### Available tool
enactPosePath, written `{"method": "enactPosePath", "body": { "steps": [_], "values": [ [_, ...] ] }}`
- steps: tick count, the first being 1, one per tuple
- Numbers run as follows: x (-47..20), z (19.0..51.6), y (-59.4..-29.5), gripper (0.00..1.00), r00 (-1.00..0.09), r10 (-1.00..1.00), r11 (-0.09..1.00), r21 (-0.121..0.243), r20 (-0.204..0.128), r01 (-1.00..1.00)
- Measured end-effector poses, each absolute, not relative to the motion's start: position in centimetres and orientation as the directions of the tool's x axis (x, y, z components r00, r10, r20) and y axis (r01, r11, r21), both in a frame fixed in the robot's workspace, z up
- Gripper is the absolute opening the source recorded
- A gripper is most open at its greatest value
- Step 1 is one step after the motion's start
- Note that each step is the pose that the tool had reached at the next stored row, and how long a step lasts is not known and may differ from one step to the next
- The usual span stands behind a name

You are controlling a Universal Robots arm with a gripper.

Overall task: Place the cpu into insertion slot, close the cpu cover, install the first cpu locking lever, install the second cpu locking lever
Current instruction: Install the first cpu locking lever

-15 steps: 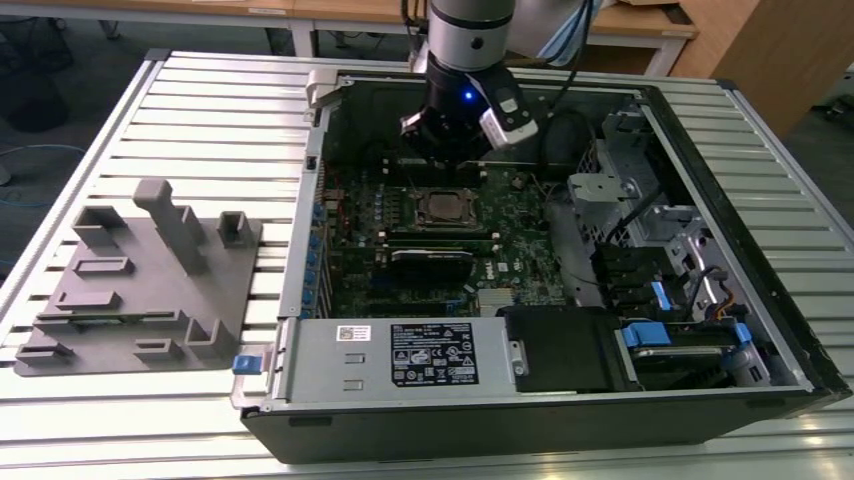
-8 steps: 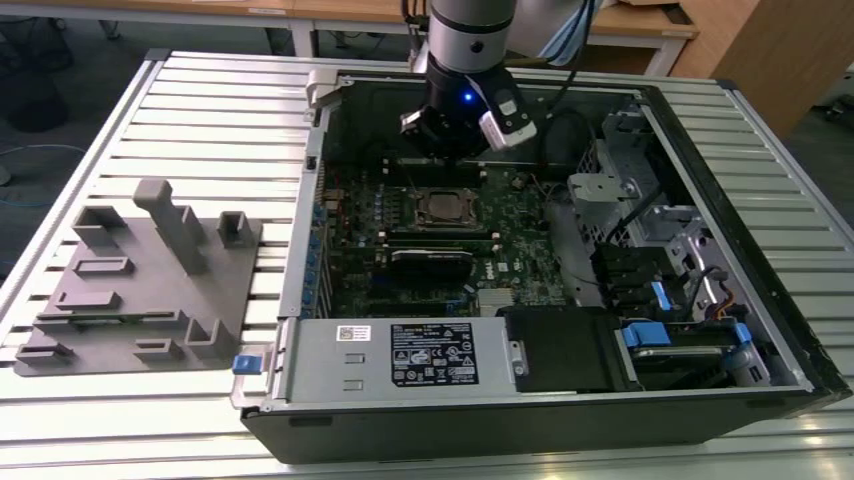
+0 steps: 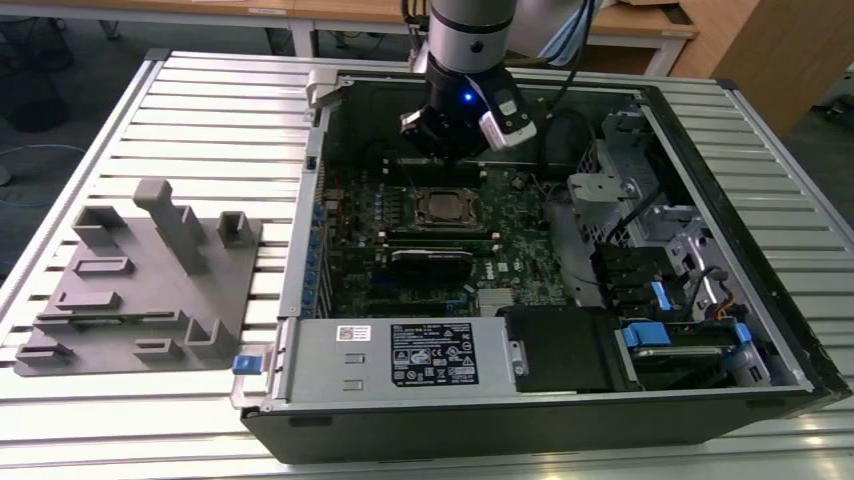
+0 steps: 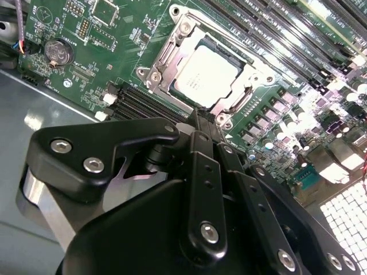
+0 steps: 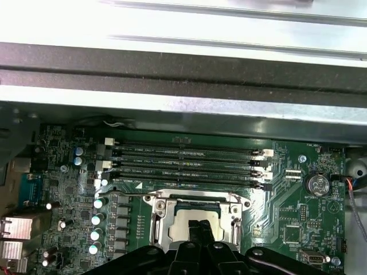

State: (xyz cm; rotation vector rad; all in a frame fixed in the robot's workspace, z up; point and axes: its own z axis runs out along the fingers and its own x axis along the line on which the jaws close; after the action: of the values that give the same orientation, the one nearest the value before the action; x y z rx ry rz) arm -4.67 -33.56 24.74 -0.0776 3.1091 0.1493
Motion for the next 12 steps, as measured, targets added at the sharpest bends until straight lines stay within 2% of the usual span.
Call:
{"method": "enactPosePath", "body": {
  "steps": [12],
  "values": [
    [-5.8, 24.7, -33.6, 0.10, -0.998, -0.048, 0.994, 0.095, -0.030, -0.051]
  ]
}}
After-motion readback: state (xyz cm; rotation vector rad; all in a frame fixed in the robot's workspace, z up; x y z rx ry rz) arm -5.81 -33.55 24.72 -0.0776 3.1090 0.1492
